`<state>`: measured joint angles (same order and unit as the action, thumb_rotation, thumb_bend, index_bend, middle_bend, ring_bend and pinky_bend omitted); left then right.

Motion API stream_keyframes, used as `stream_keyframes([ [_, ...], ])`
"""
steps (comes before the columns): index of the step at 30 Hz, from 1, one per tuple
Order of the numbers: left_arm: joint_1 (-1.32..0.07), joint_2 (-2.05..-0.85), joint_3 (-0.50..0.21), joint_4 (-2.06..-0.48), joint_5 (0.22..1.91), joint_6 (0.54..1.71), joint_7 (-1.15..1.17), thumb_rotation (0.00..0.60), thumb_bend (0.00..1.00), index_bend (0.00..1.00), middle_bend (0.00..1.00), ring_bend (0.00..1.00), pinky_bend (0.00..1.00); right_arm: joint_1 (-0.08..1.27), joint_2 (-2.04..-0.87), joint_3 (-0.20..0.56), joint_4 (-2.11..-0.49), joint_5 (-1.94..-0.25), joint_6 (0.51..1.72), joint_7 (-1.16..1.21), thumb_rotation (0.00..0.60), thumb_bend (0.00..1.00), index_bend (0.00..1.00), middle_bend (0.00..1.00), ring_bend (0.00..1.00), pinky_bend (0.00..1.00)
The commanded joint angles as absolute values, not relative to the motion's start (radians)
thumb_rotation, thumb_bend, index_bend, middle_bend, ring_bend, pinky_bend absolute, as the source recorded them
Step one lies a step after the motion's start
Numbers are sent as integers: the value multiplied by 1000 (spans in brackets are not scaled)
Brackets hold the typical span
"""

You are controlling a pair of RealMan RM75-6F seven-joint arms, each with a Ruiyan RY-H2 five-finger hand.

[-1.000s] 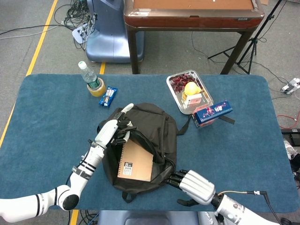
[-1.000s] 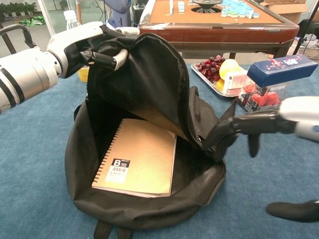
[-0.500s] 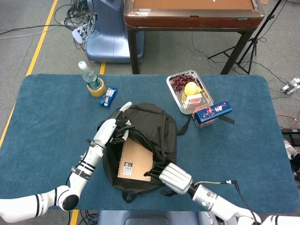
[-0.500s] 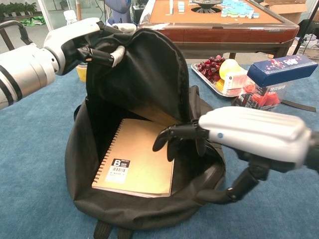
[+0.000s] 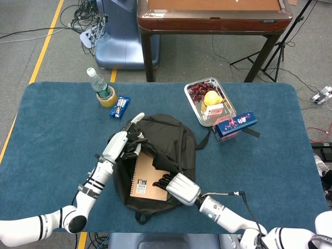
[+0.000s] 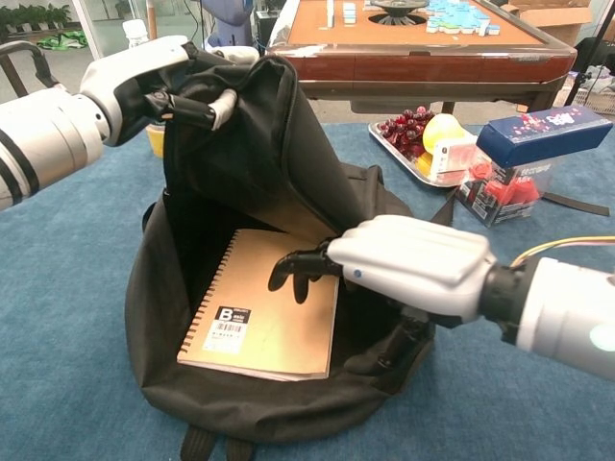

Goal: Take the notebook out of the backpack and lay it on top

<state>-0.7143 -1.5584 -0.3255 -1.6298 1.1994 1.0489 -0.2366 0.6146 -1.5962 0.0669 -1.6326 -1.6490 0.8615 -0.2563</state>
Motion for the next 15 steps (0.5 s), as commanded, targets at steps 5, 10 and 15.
stream_keyframes([
  [5,-713,-1556,-324,-1631,1199,1050,-239,600,584,610,8,0,0,646,-1669,71,-1573,-1617,864,-291,600,131,214,313,242,412],
  [10,-712,-1555,-324,-1628,1197,1050,-242,600,583,610,8,0,0,660,-1693,62,-1549,-1605,860,-305,600,106,214,313,235,414],
  [15,-711,-1554,-323,-1625,1197,1050,-247,600,583,610,8,0,0,669,-1709,57,-1525,-1582,857,-322,600,88,214,304,223,417],
])
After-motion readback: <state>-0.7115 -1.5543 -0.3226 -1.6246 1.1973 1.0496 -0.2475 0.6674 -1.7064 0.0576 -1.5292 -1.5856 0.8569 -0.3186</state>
